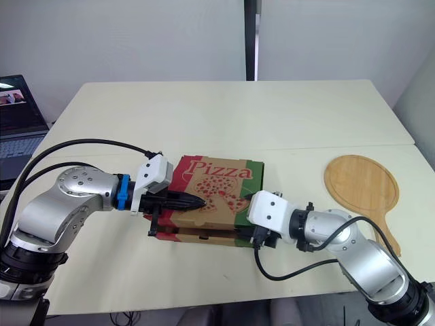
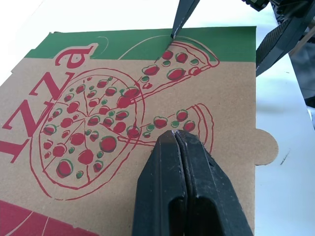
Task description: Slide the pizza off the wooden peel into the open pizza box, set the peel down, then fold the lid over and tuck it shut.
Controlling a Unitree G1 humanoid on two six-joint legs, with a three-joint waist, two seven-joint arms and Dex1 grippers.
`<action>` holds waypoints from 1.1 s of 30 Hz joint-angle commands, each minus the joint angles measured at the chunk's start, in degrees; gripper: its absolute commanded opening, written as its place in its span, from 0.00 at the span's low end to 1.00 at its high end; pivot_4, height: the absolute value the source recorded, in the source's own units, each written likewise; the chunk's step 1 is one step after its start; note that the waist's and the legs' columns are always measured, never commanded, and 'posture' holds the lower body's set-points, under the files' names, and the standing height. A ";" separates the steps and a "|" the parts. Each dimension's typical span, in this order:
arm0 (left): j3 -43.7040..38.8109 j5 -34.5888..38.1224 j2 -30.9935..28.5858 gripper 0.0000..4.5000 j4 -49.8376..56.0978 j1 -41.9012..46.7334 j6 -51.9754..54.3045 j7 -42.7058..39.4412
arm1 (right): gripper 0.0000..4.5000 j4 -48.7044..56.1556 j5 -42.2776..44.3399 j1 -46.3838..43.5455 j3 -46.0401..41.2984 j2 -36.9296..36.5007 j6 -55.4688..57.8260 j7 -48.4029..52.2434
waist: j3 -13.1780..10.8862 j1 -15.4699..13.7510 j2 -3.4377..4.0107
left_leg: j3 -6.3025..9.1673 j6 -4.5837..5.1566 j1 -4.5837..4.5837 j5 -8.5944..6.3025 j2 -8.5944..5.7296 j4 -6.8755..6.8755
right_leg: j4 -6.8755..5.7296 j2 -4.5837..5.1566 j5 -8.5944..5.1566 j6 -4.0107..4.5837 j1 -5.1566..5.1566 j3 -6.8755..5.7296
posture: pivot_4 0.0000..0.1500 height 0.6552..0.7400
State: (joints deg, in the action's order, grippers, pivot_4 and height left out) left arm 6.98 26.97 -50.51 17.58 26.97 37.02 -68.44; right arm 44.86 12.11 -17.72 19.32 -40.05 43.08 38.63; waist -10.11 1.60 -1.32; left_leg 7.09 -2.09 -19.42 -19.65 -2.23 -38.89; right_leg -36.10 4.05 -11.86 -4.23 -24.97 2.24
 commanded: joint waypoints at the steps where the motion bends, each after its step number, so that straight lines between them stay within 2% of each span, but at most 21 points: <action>1: -1.08 0.21 -0.89 0.00 0.57 0.91 -0.65 -0.78 | 0.84 2.06 -0.66 -0.05 -1.09 -0.08 -0.88 -0.55 | 0.00 0.00 0.00 | 0.00 0.00 0.00 0.00 0.00 0.00 | 0.00 0.00 0.00 0.00 0.00 0.00 | 1.00 1.00; 14: 1.67 -4.74 -1.74 0.00 0.18 -1.92 -4.12 -0.94 | 0.84 0.70 -5.06 6.26 2.94 0.33 -3.70 -2.12 | 0.01 0.00 0.01 | -0.01 0.00 0.01 0.00 0.00 0.00 | 0.00 0.00 0.00 0.00 0.01 0.01 | 1.00 1.00; 18: 1.90 -5.80 -1.82 0.00 -0.20 -2.60 -5.16 -0.72 | 0.84 1.41 -4.75 8.41 1.40 0.55 -4.95 -2.36 | 0.02 -0.04 0.00 | -0.01 0.00 0.02 0.00 0.00 0.00 | 0.00 0.00 0.00 0.00 0.02 0.00 | 1.00 1.00; 20: 1.82 -6.02 -1.73 0.00 -0.23 -2.78 -5.35 -0.70 | 0.84 2.01 -3.53 9.46 -0.42 0.84 -5.49 -2.18 | 0.02 -0.02 0.00 | -0.01 0.00 0.02 0.00 0.00 0.00 | 0.00 0.00 0.00 0.00 0.02 0.01 | 1.00 1.00; 25: 1.40 -5.79 -1.15 0.00 -0.60 -2.54 -5.10 -0.15 | 0.84 4.77 8.18 14.61 -12.85 0.66 -2.28 1.69 | 0.02 -0.07 0.00 | 0.00 0.01 0.02 -0.01 0.00 0.00 | 0.01 0.00 0.00 0.00 0.04 0.01 | 1.00 1.00; 28: 1.18 -5.56 -1.02 0.00 -0.76 -2.39 -4.96 0.01 | 0.84 2.78 11.79 16.79 -18.58 -1.03 -1.22 3.57 | 0.02 -0.07 0.01 | -0.01 0.02 0.09 -0.01 0.00 0.00 | 0.01 0.00 0.00 0.00 0.11 0.02 | 1.00 1.00; 31: 1.05 -5.36 -0.99 0.00 -0.90 -2.24 -4.87 0.12 | 0.71 -1.19 9.65 17.18 -18.79 -2.09 -3.63 3.34 | 0.00 -0.05 0.01 | -0.02 0.08 0.55 -0.04 0.02 0.09 | 0.10 -0.01 -0.02 -0.01 0.60 0.00 | 1.00 1.00; 33: 1.01 -5.25 -0.97 0.00 -0.92 -2.20 -4.82 0.23 | 0.55 -3.79 6.80 16.53 -16.49 -2.62 -6.00 3.19 | 0.00 0.00 0.00 | -0.02 0.12 0.66 -0.07 0.02 0.09 | 0.12 -0.01 -0.04 -0.02 0.74 0.00 | 1.00 1.00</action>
State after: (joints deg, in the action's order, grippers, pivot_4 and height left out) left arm 8.26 22.20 -51.27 17.05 24.86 32.04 -68.25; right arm 41.65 20.39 -0.59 2.05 -42.24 39.48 41.83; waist -10.10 1.60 -1.31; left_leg 7.06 -1.97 -18.76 -19.72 -2.21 -38.81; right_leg -35.99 4.04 -11.90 -4.25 -24.24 2.24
